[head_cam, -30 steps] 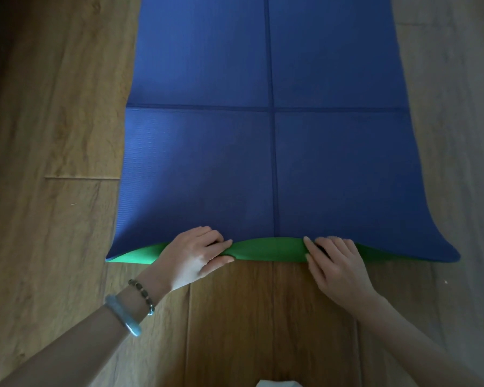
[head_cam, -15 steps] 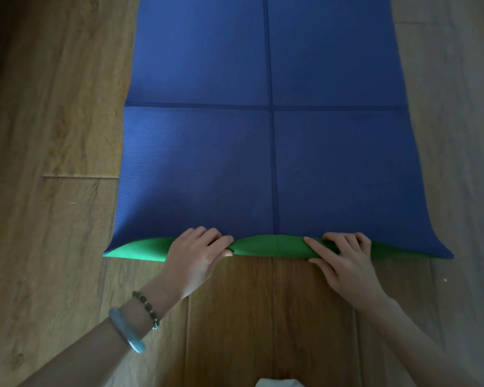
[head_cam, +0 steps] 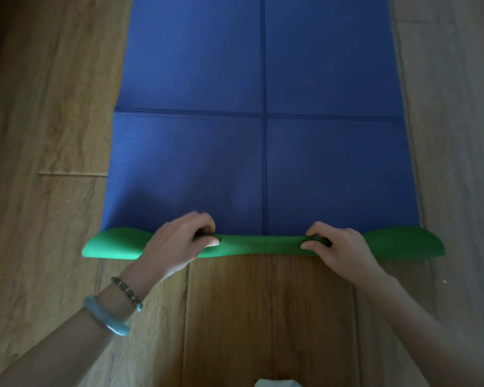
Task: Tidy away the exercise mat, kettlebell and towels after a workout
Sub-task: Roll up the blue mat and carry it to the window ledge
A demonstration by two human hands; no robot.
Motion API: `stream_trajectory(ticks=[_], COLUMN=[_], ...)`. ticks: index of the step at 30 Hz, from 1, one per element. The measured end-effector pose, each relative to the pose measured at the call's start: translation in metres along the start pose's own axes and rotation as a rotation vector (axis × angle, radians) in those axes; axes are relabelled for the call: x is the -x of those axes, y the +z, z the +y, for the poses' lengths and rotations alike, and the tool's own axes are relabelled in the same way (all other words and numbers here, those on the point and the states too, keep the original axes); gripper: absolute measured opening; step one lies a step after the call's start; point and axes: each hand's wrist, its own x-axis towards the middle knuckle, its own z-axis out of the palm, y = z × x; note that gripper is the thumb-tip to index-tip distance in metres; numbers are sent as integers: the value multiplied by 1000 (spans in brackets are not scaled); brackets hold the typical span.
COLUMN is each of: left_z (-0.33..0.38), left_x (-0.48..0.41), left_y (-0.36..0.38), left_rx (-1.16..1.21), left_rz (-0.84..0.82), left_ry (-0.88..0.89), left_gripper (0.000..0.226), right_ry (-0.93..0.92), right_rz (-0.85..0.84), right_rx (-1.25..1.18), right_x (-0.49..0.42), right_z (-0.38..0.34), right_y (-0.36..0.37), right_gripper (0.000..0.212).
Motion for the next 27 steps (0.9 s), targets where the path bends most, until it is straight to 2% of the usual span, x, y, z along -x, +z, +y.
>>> stream_trajectory(ticks=[3,8,10,13,15,16,18,21,23,25,27], left_z=[-5,-9,-10,-10,-13,-14,-14,-11,-10,-10,-9], left_x=[-3,-7,-3,11,19,21,19,11,6,2,-2], left_y=[7,11,13,18,22,23,22,14,10,5,0], left_rx=[-105,-286,-338,-431,-513,-534,-519,-464,-450,-450,-436], left_rz=[212,296,331,358,316,297,287,279,241,200,170], left_ry=[163,527,606,570,521,508,504,524,522,509,504], left_gripper=[25,19,19,34,48,49,43,38,39,40,38], right_ry=[71,82,89,211,207,130,-63,-168,-185,-189,-213], right_rz=[-132,-158,-189,-216,-205,-145,79,274,266,189,170], right_rx=[21,99,105,-40,-35,39,212,389,448,468,487], right_x=[-14,-30,-33,-39,-38,-35,-23,1,15,23,21], right_z=[-3,-6,-6,-10,-10,-9,-6,-6,-5,-2,1], right_y=[-2,-5,-5,-10,-10,-8,2,16,23,25,22], right_gripper=[19,16,16,27,29,25,25,29,38,52,51])
